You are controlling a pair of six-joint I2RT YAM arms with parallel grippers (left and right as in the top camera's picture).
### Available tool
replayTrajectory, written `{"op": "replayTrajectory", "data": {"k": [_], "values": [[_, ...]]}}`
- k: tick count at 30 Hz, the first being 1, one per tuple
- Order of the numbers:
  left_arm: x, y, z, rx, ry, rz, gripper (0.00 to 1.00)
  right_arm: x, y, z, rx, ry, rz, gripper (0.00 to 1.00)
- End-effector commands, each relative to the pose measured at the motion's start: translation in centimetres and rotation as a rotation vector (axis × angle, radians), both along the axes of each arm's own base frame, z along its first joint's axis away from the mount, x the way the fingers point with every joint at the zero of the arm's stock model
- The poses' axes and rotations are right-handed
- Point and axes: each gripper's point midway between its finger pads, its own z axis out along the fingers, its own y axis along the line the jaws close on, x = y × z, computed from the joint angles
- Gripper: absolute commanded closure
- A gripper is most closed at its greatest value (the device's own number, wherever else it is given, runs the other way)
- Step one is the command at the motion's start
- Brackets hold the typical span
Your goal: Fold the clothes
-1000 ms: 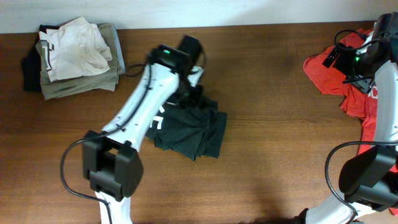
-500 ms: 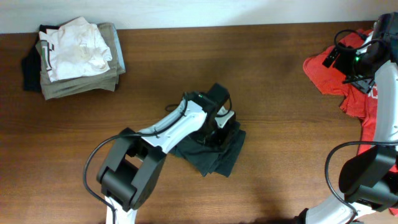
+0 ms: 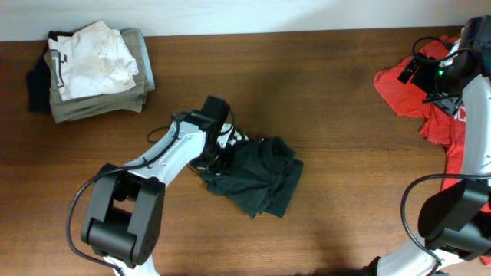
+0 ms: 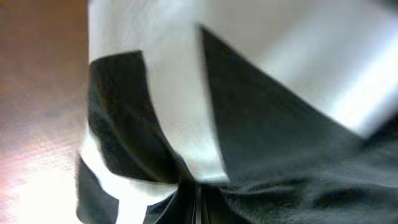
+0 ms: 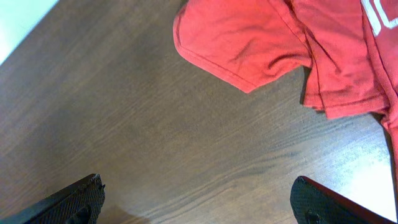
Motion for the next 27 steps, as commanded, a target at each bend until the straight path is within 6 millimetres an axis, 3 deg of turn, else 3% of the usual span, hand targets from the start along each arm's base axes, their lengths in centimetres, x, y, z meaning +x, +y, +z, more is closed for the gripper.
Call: {"op": "replayTrajectory", "data": {"k": [1,4,5,7,8,10,12,13,15,16,19,22,24,25,27], "values": [[-2.4,2.3,-1.3,0.078,0.084,0.05,0.99,0.1,-0.3,0.4,-0.016,-0.009,0.002,0.01],[0.2,3.2,2.7,0.093,0.002,0.102,0.99,0.1,-0.3,0.4,-0.016,-0.009,0.002,0.01],[2.3,2.4,6.5,0.046,-0.102,0.107,0.99,0.1,-0.3,0.4,-0.016,-0.009,0.002,0.01],[5.0,1.0,11.9,-0.03,-0.269,0.106,0.99,0.1,-0.3,0.4,-0.016,-0.009,0.002,0.01],[6.0,0.4,13.1,-0.057,-0.321,0.114,0.99,0.1,-0.3,0.4,-0.016,-0.009,0.002,0.01],[6.6,-0.2,12.3,-0.082,-0.313,0.139,0.99,0.1,-0.3,0.4,-0.016,-0.008,0.002,0.01],[6.1,-1.8,10.0,-0.141,-0.216,0.116,0.99,0.1,-0.3,0.4,-0.016,-0.009,0.002,0.01],[5.2,-3.1,7.9,-0.188,-0.12,0.09,0.99,0.1,-0.3,0.4,-0.016,-0.009,0.002,0.01],[4.6,-3.4,4.3,-0.168,-0.018,0.091,0.99,0.1,-0.3,0.4,-0.016,-0.009,0.002,0.01],[5.1,-3.5,2.1,-0.16,0.001,0.093,0.99,0.1,-0.3,0.4,-0.016,-0.009,0.002,0.01],[7.8,-4.2,-1.3,-0.176,-0.056,0.095,0.99,0.1,-0.3,0.4,-0.016,-0.009,0.002,0.01],[10.9,-2.6,-0.6,-0.096,-0.175,0.124,0.99,0.1,-0.3,0.4,-0.016,-0.009,0.002,0.01],[13.2,-1.4,1.5,-0.039,-0.255,0.148,0.93,0.1,-0.3,0.4,-0.016,-0.009,0.002,0.01],[15.0,-0.5,3.8,0.0,-0.31,0.171,0.9,0.1,-0.3,0.4,-0.016,-0.009,0.002,0.01],[16.6,1.1,6.9,0.037,-0.353,0.204,0.64,0.1,-0.3,0.4,-0.016,-0.008,0.002,0.01]]}}
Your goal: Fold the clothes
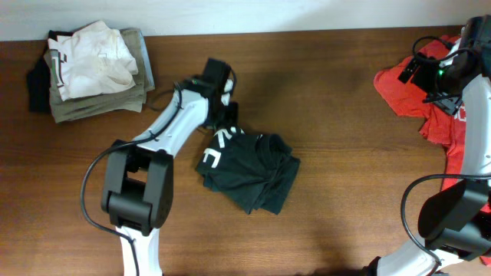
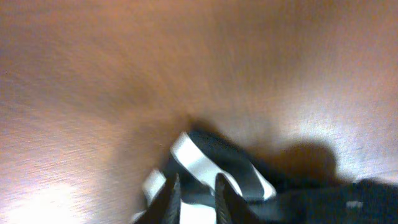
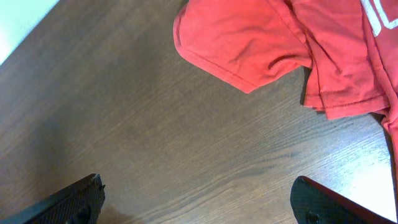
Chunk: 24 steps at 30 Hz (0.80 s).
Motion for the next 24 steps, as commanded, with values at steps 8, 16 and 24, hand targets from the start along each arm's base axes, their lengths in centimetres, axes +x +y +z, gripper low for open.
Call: {"op": "replayTrajectory", "data": {"k": [8,16,24], "values": [[-4.3,3.0,5.6,-0.242,0.226,-0.239,0.01,0.1,-0.3,0.4,-0.015,-0.01,0.002,0.01],[-11.1,2.1,-4.5,-0.24,0.389,-0.276,0.01,0.1,-0.3,0.4,-0.015,-0.009,0.002,0.01],[-11.1,-2.3,-4.9,-0.343,0.312,-0.367,0.61,0.1,-0.3,0.4,-0.015,-0.01,0.002,0.01]]}}
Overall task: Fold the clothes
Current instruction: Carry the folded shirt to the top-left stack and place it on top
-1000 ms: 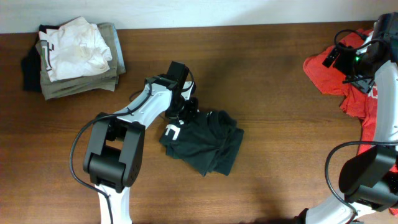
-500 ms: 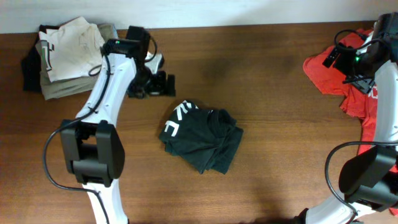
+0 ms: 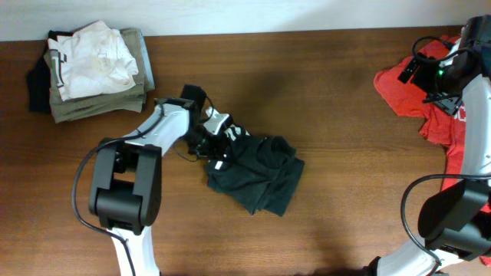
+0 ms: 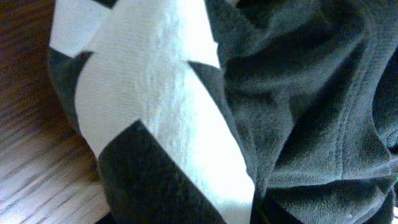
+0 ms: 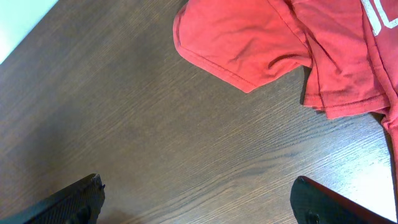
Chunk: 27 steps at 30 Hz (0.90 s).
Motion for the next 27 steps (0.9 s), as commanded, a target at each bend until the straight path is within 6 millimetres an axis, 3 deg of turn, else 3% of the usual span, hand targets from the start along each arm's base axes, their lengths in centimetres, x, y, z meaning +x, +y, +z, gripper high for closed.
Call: {"op": "replayTrajectory", "data": {"k": [1,2,4,7,11,14,15,17,19,23,27], "values": [[-1.4,-2.3,-0.9,-0.022,0.015,-0.063,0.88,0.1,-0.3,0.4,-0.016,-0.008,0.002,0.01],[-0.9,-2.3,-1.0,-0.018,-0.01,-0.065,0.99,0.1,-0.3,0.4,-0.016,-0.008,0.001,0.01],[1.0,-1.7,-1.0,-0.016,-0.062,-0.022,0.99,0.1,-0.3,0.4,-0.016,-0.008,0.002,0.01],[6.5,3.8,-1.0,0.107,-0.174,0.169,0.99,0.1,-0.3,0.4,-0.016,-0.008,0.001,0.01],[14.0,10.2,0.8,0.083,-0.416,0.34,0.99,0.1,-0.3,0.4,-0.016,-0.008,0.001,0.02],[17.6,13.0,2.7,0.071,-0.572,0.404,0.99,0.1,-0.3,0.4,-0.016,-0.008,0.002,0.01],[19.3,15.1,3.6,0.118,-0.647,0.448,0.99,0.1,-0.3,0.4,-0.016,-0.008,0.002,0.01],[20.8,17.8,4.7,0.208,-0.712,0.481,0.99,0.1,-0.3,0.4,-0.016,-0.008,0.001,0.01],[22.5,20.4,7.0,0.291,-0.788,0.515,0.99,0.1,-0.3,0.4,-0.016,-0.008,0.001,0.01],[26.0,24.5,13.8,0.346,-0.946,0.608,0.99,0.1,-0.3,0.4,-0.016,-0.008,0.002,0.01],[27.6,27.2,19.3,0.304,-1.029,0.74,0.99,0.1,-0.3,0.4,-0.016,-0.008,0.001,0.01]]}}
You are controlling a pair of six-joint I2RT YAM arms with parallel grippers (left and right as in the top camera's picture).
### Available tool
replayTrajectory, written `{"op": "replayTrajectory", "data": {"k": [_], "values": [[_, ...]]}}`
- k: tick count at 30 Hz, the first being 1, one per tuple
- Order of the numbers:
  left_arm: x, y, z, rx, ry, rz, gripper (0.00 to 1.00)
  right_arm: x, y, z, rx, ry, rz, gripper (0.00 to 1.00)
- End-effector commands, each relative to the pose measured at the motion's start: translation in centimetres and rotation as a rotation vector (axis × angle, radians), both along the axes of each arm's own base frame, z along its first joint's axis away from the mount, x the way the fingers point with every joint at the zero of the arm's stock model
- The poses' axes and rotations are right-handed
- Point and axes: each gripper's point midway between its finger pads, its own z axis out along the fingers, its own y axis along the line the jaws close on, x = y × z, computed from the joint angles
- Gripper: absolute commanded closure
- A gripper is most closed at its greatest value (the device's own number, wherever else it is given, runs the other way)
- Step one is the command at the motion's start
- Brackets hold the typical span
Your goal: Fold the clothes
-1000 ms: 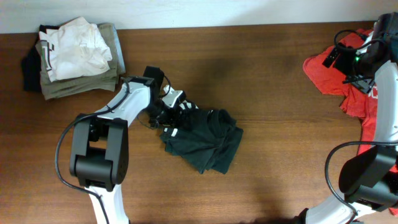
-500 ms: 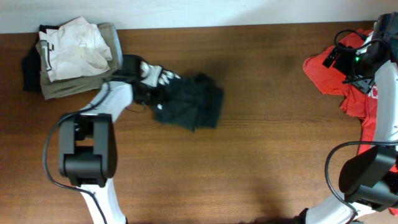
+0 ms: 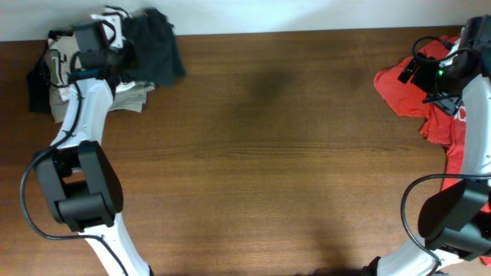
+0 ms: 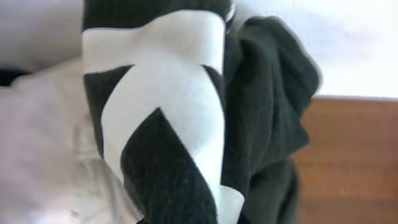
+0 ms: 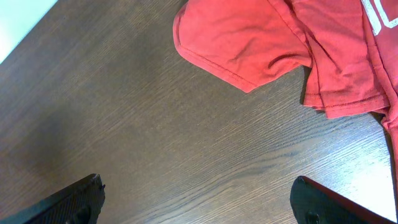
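The black garment with a white print (image 3: 153, 47) hangs bunched over the pile of folded clothes (image 3: 126, 96) at the table's back left corner. My left gripper (image 3: 115, 47) is shut on it. In the left wrist view the black garment (image 4: 261, 93) fills the frame and hides the fingers; pale folded cloth (image 4: 43, 143) lies under it. A crumpled red shirt (image 3: 406, 88) lies at the back right, also seen as the red shirt (image 5: 249, 37). My right gripper (image 5: 199, 205) stands open over bare wood beside it, holding nothing.
A dark blue piece (image 3: 37, 80) sticks out at the pile's left side. The brown wooden table (image 3: 291, 153) ends at a white wall along the back. My right arm (image 3: 468, 153) runs down the right edge.
The black garment was a bundle at mid-table with my left gripper at its left edge. Now it is at the back left corner over the folded pile, held by that gripper. The right arm has not moved.
My left gripper was at the left side of the black bundle at mid-table. Then it was behind the bundle with the printed edge drawn out. Then it was at the bundle's left edge again. Now the garment hangs over the folded pile.
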Motion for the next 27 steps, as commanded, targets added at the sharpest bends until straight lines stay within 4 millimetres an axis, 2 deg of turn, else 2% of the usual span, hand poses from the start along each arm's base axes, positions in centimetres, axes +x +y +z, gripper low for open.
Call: {"op": "replayTrajectory", "data": {"k": [1,3,4,6,10,13,17,19,20,21,22,23,24,25,26,27], "values": [[1.1,2.5,3.9,-0.039,-0.09,0.083,0.99,0.1,-0.3,0.4,-0.016,-0.009,0.002,0.01],[0.7,4.5,3.6,-0.036,-0.08,0.117,0.99,0.1,-0.3,0.4,-0.016,-0.009,0.002,0.01],[0.2,6.3,3.4,-0.022,-0.069,0.164,0.99,0.1,-0.3,0.4,-0.016,-0.009,0.001,0.01],[-0.4,8.7,3.3,-0.011,-0.064,0.226,0.99,0.1,-0.3,0.4,-0.016,-0.009,0.001,0.02],[-1.4,11.4,2.8,-0.03,-0.044,0.291,0.99,0.1,-0.3,0.4,-0.016,-0.009,0.001,0.01],[-2.7,14.1,1.8,0.028,0.001,0.402,0.99,0.1,-0.3,0.4,-0.016,-0.009,0.001,0.01],[-2.7,15.7,-0.8,0.029,0.035,0.431,0.99,0.1,-0.3,0.4,-0.016,-0.009,0.001,0.01],[-2.6,17.7,-2.9,0.037,0.037,0.467,0.99,0.1,-0.3,0.4,-0.016,-0.009,0.001,0.01],[-2.5,18.4,-3.5,0.045,0.032,0.472,0.95,0.1,-0.3,0.4,-0.016,-0.009,0.001,0.01],[-2.5,19.4,-4.1,0.059,0.031,0.488,0.84,0.1,-0.3,0.4,-0.016,-0.008,0.002,0.01],[-3.4,21.3,-4.6,0.09,0.044,0.551,0.53,0.1,-0.3,0.4,-0.016,-0.009,0.002,0.01],[-3.9,22.1,-4.5,0.108,0.046,0.583,0.42,0.1,-0.3,0.4,-0.016,-0.009,0.001,0.01],[-4.2,22.7,-3.9,0.121,0.042,0.605,0.13,0.1,-0.3,0.4,-0.016,-0.009,0.001,0.01],[-4.4,22.7,-3.0,0.127,0.034,0.611,0.13,0.1,-0.3,0.4,-0.016,-0.009,0.001,0.01],[-4.4,22.5,-0.9,0.129,0.001,0.61,0.08,0.1,-0.3,0.4,-0.016,-0.009,0.001,0.01],[-4.3,21.6,2.8,0.131,-0.068,0.596,0.03,0.1,-0.3,0.4,-0.016,-0.009,0.002,0.01]]}}
